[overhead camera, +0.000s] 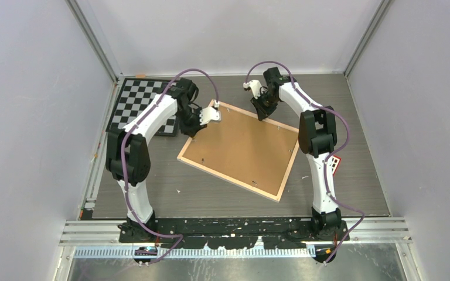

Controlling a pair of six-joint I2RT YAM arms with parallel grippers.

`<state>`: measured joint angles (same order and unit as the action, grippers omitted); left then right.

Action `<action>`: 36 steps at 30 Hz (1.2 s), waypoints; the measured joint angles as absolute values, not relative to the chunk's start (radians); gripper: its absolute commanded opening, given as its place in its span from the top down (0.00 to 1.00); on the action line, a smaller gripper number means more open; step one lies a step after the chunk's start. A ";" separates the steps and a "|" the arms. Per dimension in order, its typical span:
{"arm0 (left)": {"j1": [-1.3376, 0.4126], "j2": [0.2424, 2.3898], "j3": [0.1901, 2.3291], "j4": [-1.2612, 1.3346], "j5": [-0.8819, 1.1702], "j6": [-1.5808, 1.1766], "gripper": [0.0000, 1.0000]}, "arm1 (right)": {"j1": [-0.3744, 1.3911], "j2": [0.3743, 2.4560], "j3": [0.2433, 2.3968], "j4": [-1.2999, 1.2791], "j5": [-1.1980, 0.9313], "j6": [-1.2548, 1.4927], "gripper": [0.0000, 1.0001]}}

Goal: Take the photo out of the frame

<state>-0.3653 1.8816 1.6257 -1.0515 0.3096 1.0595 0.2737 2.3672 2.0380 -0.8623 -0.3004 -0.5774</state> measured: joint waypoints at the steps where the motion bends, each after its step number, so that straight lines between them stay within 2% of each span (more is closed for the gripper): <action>1: -0.365 1.883 1.631 -1.080 0.325 1.057 1.00 | 0.274 2.367 2.038 -0.862 -0.300 -0.577 0.99; 5: -0.373 1.892 1.632 -1.208 0.370 1.048 1.00 | 0.274 2.367 2.038 -0.862 -0.300 -0.578 0.99; 9: -0.378 1.893 1.632 -1.216 0.387 0.994 1.00 | 0.274 2.367 2.038 -0.862 -0.300 -0.578 0.99; 19: -0.363 1.871 1.620 -1.063 0.377 0.812 1.00 | 0.274 2.367 2.038 -0.862 -0.300 -0.577 0.99; 36: -0.360 1.851 1.574 -0.931 0.247 0.852 1.00 | 0.274 2.363 2.028 -0.853 -0.300 -0.573 1.00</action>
<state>-0.3599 1.8507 1.5742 -0.9310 0.2474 0.8524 0.2737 2.3627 2.0285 -0.8528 -0.3000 -0.5728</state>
